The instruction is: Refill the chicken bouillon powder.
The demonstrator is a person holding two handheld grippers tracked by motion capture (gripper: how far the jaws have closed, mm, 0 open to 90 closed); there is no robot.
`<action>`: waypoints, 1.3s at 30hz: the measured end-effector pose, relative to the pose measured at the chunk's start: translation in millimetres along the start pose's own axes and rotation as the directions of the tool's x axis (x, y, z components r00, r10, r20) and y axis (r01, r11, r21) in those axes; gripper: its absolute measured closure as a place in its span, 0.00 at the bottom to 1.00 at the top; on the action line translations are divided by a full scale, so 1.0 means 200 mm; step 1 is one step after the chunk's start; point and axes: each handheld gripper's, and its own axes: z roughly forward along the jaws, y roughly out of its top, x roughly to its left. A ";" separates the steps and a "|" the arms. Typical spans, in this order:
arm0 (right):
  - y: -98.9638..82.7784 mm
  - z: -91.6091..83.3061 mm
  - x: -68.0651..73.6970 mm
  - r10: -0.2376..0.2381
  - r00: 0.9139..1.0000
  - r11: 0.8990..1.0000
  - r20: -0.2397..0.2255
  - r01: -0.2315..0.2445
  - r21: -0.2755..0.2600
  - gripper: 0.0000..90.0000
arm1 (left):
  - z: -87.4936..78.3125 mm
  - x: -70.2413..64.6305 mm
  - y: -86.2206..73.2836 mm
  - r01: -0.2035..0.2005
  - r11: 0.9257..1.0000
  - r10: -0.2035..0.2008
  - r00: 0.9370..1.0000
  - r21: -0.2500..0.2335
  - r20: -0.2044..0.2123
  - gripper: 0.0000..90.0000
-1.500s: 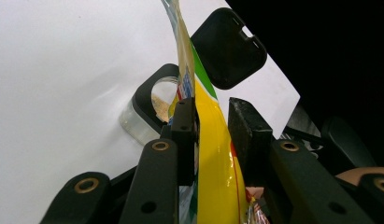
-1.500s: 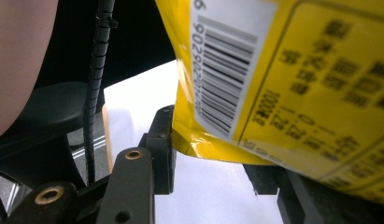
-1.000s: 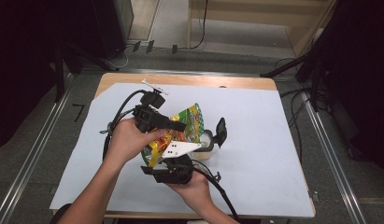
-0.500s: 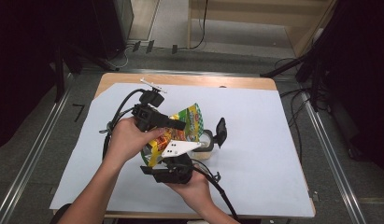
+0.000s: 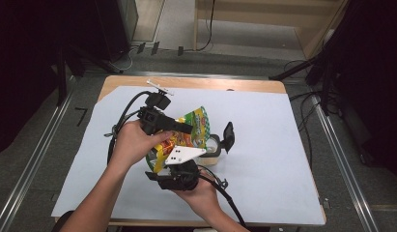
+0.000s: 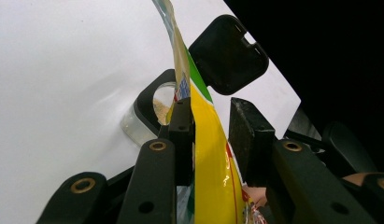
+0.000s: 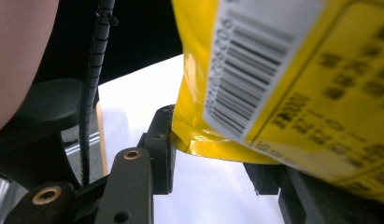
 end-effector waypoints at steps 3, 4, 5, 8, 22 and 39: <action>0.00 0.00 0.00 -0.002 1.000 1.000 0.004 0.002 0.000 0.66 | 0.00 0.00 0.00 -0.001 1.000 0.001 1.000 -0.003 0.001 0.80; 0.00 0.00 0.00 -0.002 1.000 1.000 0.004 0.002 0.001 0.66 | 0.00 0.00 0.00 -0.001 1.000 0.001 1.000 -0.002 -0.001 0.80; 0.00 0.00 0.00 -0.002 1.000 1.000 0.005 0.002 0.001 0.66 | 0.00 0.00 0.00 -0.004 1.000 0.004 1.000 -0.002 -0.001 0.80; 0.00 0.00 0.00 0.000 1.000 1.000 0.008 0.000 -0.001 0.66 | 0.00 -0.01 0.01 -0.007 1.000 0.007 1.000 -0.004 -0.005 0.80; 0.01 0.01 -0.01 0.014 1.000 1.000 -0.001 -0.014 -0.018 0.67 | -0.01 -0.03 0.01 -0.028 0.999 0.027 0.999 -0.029 -0.027 0.80; 0.02 0.00 -0.01 0.013 1.000 1.000 -0.002 -0.013 -0.021 0.67 | -0.02 -0.02 0.02 -0.017 0.999 0.017 1.000 -0.040 -0.004 0.80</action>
